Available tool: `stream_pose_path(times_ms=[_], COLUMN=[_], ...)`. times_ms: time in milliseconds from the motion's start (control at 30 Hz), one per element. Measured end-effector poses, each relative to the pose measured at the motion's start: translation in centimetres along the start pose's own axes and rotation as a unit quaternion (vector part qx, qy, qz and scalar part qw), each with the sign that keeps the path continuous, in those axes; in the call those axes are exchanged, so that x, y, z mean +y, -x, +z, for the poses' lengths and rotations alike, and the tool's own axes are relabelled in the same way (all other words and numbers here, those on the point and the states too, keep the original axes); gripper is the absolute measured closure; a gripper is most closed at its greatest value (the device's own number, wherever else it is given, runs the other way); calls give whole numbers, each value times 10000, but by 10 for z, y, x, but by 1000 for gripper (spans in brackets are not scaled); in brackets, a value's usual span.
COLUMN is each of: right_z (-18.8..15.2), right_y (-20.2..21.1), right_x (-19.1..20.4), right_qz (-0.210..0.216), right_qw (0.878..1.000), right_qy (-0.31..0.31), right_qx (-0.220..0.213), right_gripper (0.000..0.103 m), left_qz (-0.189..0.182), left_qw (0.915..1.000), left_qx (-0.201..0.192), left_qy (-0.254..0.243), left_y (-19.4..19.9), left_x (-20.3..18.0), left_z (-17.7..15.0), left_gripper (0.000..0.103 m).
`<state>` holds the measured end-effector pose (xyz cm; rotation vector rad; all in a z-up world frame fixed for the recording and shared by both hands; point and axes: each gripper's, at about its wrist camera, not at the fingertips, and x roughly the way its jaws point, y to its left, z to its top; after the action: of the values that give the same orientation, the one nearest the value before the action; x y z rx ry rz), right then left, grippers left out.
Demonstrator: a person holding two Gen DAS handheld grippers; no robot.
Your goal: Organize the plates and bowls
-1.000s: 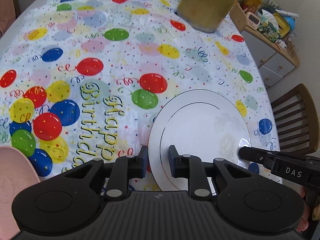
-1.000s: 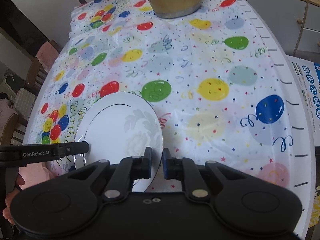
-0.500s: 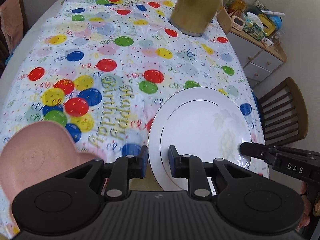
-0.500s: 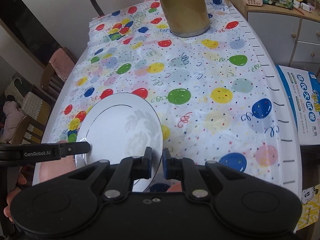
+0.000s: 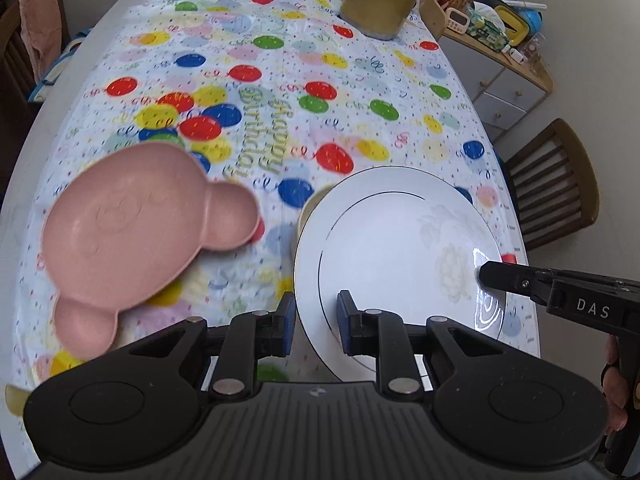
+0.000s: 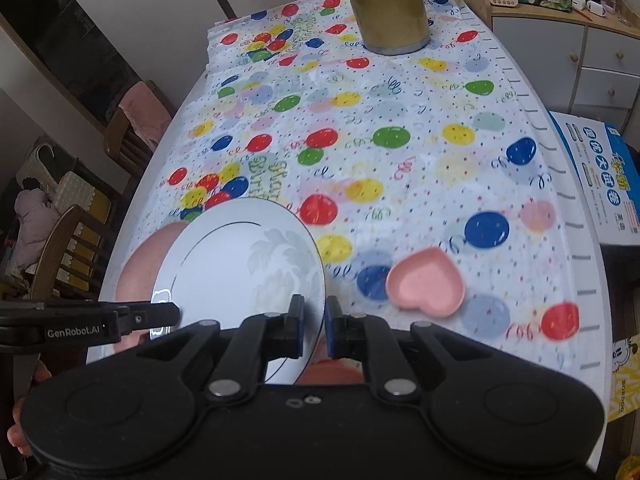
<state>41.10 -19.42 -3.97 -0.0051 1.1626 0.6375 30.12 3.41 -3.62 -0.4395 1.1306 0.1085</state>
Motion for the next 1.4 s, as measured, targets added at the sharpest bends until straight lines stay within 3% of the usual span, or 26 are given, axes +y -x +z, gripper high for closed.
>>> stream_pose_path(times_ms=[567,900,1400], right_z=[-117,-172,-228], right_y=[16,9,-16], right_x=[81,110,120], right_qz=[-116,-205,-363], right_qw=[9998,9992,9974], right_qy=[-142,-270,-424], right_qx=[91,209,453], right_gripper=[94,94,93], left_qz=[17,28,77], left_qw=[9991,9981,9960], left_qx=[318,486,821], left_qy=[-295,-380,-340], left_y=[44,44,20], left_x=[65,90,115], left_z=[-105,-151,-197], left_gripper=[82,82,82])
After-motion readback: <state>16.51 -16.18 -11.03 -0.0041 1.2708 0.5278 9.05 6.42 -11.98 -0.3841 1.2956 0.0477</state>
